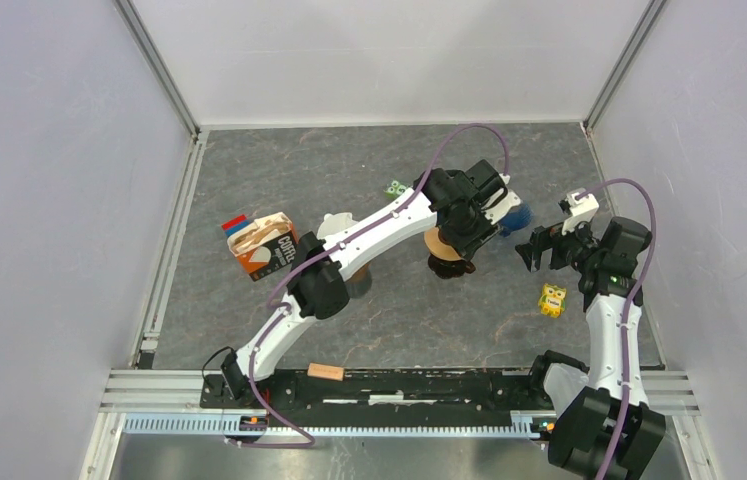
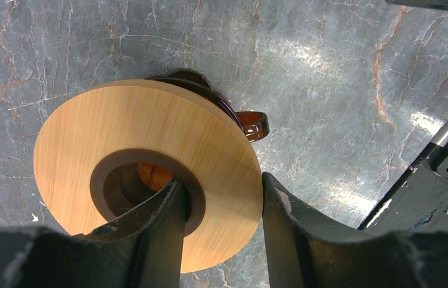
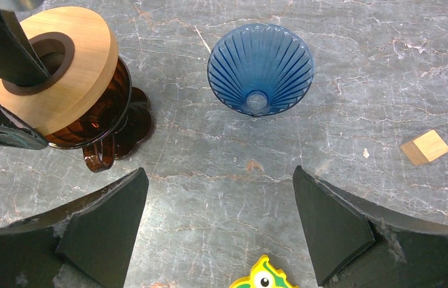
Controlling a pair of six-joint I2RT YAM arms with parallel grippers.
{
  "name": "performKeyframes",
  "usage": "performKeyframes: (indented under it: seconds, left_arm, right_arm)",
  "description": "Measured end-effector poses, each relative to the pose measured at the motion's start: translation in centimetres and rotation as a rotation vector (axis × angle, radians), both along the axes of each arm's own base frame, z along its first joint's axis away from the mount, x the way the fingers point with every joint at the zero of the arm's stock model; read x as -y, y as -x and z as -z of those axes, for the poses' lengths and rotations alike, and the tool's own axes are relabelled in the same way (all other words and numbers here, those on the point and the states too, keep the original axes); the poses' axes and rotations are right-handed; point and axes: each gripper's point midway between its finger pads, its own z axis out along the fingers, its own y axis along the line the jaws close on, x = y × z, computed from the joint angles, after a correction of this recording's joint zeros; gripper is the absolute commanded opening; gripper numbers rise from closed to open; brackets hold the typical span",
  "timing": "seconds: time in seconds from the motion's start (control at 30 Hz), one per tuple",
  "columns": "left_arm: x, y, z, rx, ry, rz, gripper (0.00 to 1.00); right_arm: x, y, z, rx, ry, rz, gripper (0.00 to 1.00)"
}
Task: Place the coffee filter in the dripper
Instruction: Place the dripper holder onto the coffee server.
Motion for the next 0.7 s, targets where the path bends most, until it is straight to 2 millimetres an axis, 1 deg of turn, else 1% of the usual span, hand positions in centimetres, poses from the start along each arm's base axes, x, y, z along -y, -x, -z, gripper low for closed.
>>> performKeyframes:
  seconds: [0.13,0.4,0.7]
  left_arm:
    - [0.0,0.0,0.3,-0.001,-0.006,-0.001,0.05]
    - [0.0,0.0,2.4,-0.023,-0.043,-0.001,0.08]
    - [-0.1,0.1,2.6,-0.020,-0.052,-0.001,0.17]
  right_arm:
    - [0.1,0.0,0.0,0.000,0.000,0.001,0.98]
    - [0.1,0.0,0.1,-0.002,-0.001,0.005,0.98]
    - [0.2,0.0,0.1,-0.005,-0.001,0.006,0.98]
